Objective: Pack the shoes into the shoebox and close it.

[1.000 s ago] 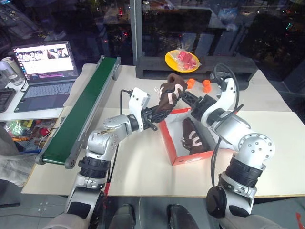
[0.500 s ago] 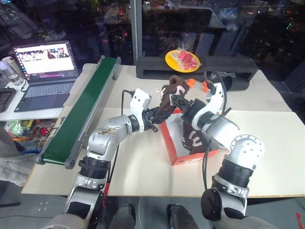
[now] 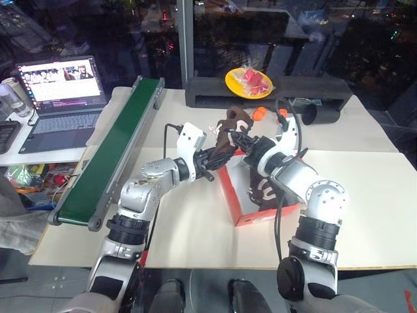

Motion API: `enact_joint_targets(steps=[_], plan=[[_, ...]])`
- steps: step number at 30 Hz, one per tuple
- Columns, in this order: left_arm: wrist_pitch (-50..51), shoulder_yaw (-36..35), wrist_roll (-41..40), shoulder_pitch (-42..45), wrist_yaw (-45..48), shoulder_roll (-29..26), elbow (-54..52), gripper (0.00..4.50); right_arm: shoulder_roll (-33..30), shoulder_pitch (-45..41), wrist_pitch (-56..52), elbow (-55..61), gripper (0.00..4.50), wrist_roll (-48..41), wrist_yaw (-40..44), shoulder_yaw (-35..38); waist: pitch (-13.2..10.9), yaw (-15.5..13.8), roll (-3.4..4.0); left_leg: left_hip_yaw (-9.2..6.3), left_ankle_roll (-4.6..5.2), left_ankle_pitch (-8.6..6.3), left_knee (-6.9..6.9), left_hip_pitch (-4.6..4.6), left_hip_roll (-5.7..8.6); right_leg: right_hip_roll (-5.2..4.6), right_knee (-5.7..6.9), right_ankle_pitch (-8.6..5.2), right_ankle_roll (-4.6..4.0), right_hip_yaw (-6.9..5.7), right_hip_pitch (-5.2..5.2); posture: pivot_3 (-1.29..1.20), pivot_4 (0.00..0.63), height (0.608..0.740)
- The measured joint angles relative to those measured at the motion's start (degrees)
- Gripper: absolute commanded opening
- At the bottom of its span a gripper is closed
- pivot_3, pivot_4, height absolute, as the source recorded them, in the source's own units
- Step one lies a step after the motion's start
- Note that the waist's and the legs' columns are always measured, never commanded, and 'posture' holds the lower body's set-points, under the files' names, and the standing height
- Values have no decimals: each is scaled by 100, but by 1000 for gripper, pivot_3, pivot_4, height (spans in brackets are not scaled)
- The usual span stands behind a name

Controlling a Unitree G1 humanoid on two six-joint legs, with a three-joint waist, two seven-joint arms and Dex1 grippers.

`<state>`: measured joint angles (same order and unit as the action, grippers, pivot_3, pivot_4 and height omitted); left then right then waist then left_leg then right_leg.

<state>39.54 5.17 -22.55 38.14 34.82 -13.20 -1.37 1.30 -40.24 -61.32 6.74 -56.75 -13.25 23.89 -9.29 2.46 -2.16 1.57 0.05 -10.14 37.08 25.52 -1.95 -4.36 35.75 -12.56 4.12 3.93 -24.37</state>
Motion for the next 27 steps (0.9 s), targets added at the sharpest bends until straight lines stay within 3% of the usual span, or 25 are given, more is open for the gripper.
enact_joint_targets(steps=[3,4,5,9,13,17,20,27], plan=[[-70,66,76,0,7,-37,0,1068,11,-4,2,0,368,-17,-63,-4,0,0,0,0,0,0,0,0,0,0,0,0,0,0,0,0,150,734],[-84,77,96,0,9,-35,0,1919,15,-5,4,0,366,-24,-85,-4,0,0,0,0,0,0,0,0,0,0,0,0,0,0,0,0,150,734],[-96,68,93,-1,14,-31,-1,2088,21,-14,22,0,366,-30,-114,-4,0,0,0,0,0,0,0,0,0,0,0,0,0,0,0,0,150,734],[-274,181,177,-41,96,-71,-155,3526,29,-123,110,1,366,-35,-213,-12,0,5,1,0,0,0,-2,0,0,0,0,0,0,0,-1,0,150,734],[-372,206,217,-91,206,-223,-247,3526,-82,-218,197,5,366,-25,-324,-38,-1,4,1,1,0,0,-2,0,0,-1,0,0,0,0,-1,0,150,734],[-424,283,208,-366,631,-633,-363,3526,-872,-540,-44,4,366,-50,-449,-3,-12,-6,19,2,0,0,-2,1,2,-3,0,-1,-2,0,-2,0,150,734],[-436,298,213,-512,903,-910,-365,3526,-1670,-750,-933,-6,366,-270,-450,6,-12,-8,20,2,0,0,-11,-1,0,-2,-1,-7,-10,-1,-1,0,150,734],[-509,416,220,-554,1232,-1094,-384,3526,-2705,-868,-2797,-288,366,-393,-45,-343,-15,1,24,4,1,0,-13,-1,1,-2,-1,-11,-12,0,-3,0,150,734]])
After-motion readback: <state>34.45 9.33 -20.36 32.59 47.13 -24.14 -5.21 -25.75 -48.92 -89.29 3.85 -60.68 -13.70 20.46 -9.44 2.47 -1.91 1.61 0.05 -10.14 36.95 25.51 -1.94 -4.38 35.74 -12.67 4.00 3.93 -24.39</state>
